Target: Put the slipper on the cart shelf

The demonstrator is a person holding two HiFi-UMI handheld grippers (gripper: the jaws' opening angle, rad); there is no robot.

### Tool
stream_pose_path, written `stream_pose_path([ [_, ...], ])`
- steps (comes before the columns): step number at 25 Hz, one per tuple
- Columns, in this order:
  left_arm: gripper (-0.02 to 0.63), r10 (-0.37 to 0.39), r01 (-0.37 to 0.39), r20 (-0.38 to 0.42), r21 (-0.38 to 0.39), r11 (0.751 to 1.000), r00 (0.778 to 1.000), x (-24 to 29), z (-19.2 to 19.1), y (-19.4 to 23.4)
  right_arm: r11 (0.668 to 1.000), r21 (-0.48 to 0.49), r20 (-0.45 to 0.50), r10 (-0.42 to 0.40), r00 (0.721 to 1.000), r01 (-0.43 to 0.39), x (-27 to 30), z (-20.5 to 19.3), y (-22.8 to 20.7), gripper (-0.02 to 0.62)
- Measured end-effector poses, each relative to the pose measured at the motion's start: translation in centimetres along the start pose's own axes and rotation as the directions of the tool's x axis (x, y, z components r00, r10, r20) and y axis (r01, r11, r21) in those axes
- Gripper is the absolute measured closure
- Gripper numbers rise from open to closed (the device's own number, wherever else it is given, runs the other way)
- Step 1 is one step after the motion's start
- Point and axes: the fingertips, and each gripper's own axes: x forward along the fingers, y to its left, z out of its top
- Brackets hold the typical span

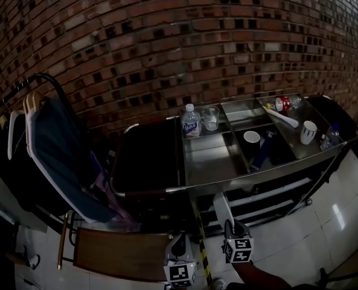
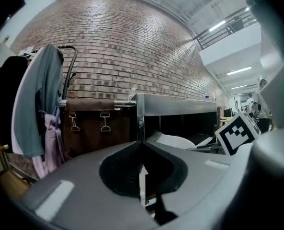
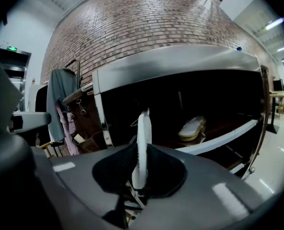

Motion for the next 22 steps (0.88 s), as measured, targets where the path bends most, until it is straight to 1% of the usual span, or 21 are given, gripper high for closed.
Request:
stream_pose_path([
  [6,0.591,0.012,-0.012,-0.024,-0.016,1.000,1.000,1.7,-2.2,0.3,0.998,0.061,-0.006,-0.004,1.000,0.005,4.9,0.8,-1.1,0.545],
  [10,0.591,0.025,-0.026,-0.025,-0.011,1.000,0.999,1.7,-1.3,0.7,0.983,0.182,-0.018,-0.016,1.000,0.019,7.3,0.9,-1.9,0.546],
  [13,0.591,0.037,-0.037,-0.042,-0.011,0.999,0.998,1.5,-2.2,1.0,0.968,0.249,-0.022,-0.031,0.999,0.036,8.5,1.0,-2.4,0.546],
  [16,0.591,0.057,-0.058,-0.046,-0.020,0.998,0.997,1.0,-2.0,1.3,0.964,0.260,-0.037,-0.042,0.998,0.050,9.5,0.7,-2.5,0.546],
  [22,0.591,0.083,-0.083,-0.047,-0.012,0.996,0.995,-0.1,-1.9,1.7,0.959,0.268,-0.076,-0.079,0.994,0.097,11.3,-0.6,-3.5,0.538],
])
